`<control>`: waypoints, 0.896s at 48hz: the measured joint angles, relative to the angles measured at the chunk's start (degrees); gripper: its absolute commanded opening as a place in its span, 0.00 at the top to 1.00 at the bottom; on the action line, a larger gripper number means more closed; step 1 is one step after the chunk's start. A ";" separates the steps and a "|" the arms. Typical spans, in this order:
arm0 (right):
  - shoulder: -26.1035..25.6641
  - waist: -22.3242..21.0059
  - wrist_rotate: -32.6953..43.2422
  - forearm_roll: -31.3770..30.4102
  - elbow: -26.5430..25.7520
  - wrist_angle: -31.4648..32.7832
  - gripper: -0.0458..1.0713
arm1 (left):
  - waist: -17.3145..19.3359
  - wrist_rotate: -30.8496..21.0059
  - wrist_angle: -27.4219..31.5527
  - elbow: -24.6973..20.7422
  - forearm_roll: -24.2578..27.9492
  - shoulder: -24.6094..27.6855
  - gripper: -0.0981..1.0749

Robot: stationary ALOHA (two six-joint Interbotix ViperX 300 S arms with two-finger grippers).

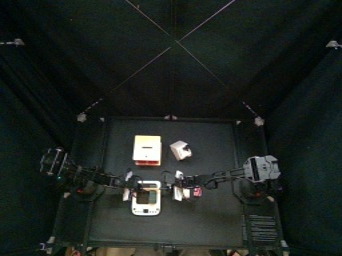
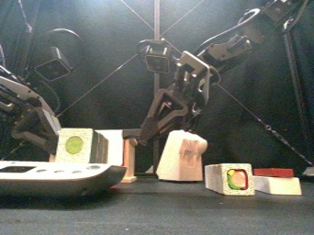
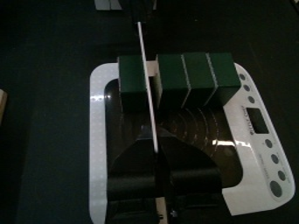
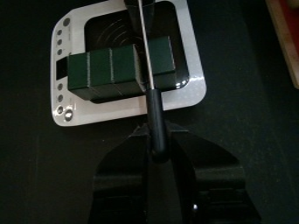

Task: Cut sushi roll

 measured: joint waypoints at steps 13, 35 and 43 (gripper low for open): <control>-0.09 -0.88 0.00 -0.18 0.00 0.00 0.50 | 1.49 0.00 0.00 0.00 0.44 -0.26 0.68; -3.87 -0.88 -0.26 -0.97 0.09 0.18 0.50 | 1.41 -0.09 0.09 0.09 4.39 -5.01 0.68; -5.71 0.09 -0.26 -2.64 0.09 -0.35 0.50 | 0.44 -0.09 0.09 0.09 5.36 -8.17 0.68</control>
